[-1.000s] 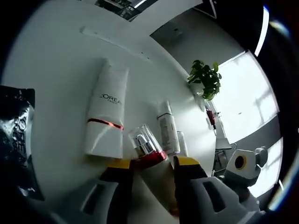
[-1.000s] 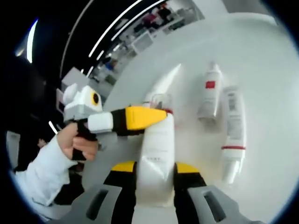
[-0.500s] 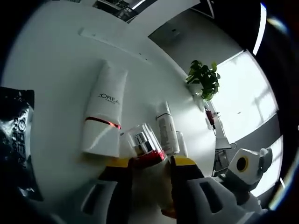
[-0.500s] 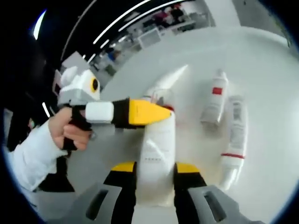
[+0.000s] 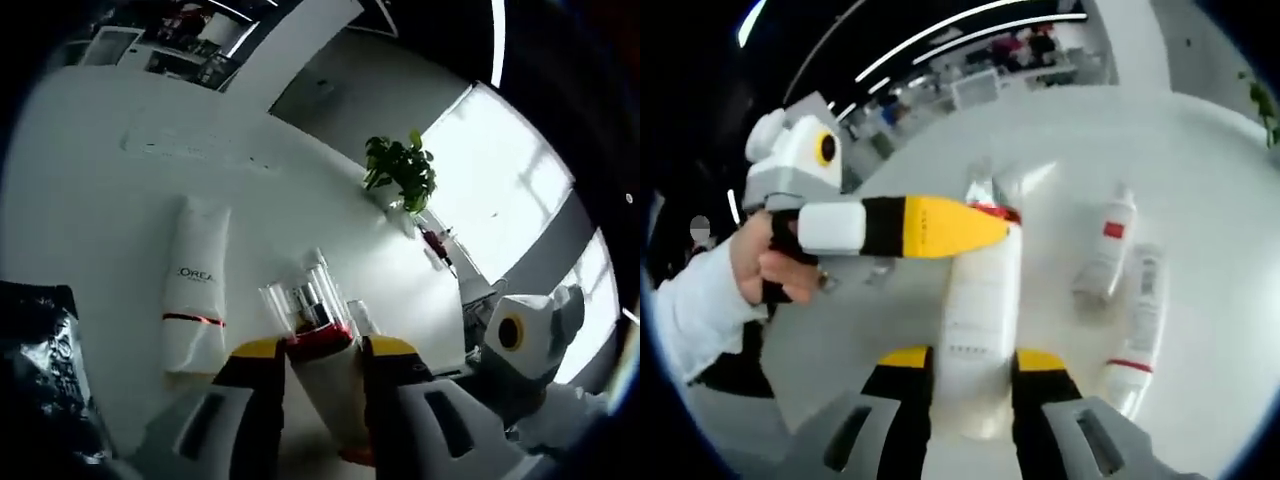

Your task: Arrange the skincare products in the storage area until every visible bottle or jar stands upright without overlapping.

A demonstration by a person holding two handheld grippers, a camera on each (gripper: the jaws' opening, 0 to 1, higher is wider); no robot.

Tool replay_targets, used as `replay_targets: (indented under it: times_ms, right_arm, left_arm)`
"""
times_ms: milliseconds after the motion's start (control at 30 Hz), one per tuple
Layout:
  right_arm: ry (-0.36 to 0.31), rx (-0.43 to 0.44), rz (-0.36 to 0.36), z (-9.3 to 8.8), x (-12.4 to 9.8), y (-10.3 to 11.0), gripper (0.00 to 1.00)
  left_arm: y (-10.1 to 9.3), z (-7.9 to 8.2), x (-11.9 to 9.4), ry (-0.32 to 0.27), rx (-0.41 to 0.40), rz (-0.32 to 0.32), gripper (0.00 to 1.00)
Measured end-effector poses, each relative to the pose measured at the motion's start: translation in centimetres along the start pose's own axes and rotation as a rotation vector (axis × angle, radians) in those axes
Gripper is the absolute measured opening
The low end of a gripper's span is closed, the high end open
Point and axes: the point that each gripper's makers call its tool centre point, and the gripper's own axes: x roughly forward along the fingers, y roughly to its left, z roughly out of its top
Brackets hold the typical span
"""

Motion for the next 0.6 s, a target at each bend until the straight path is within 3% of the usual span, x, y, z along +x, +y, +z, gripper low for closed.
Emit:
replay_targets:
  times_ms: [367,500,600]
  right_arm:
    - [-0.107,-0.094,-0.079,1.8,0.2,-0.6,0.24]
    - [-0.127,-0.102,-0.095,2.1,0.2,-0.9,0.24]
    - [-0.126,-0.114,-0.099,2.1,0.2,-0.7,0.24]
  left_arm:
    - [-3.1,2.5,-1.2,-0.063,0.307,-0.096,0.26]
    - [-4.8,2.4,-1.9,-0.072,0.383,-0.128,0.25]
    - [-4.9,2.2,-2.1,-0.066,0.411,-0.124,0.25]
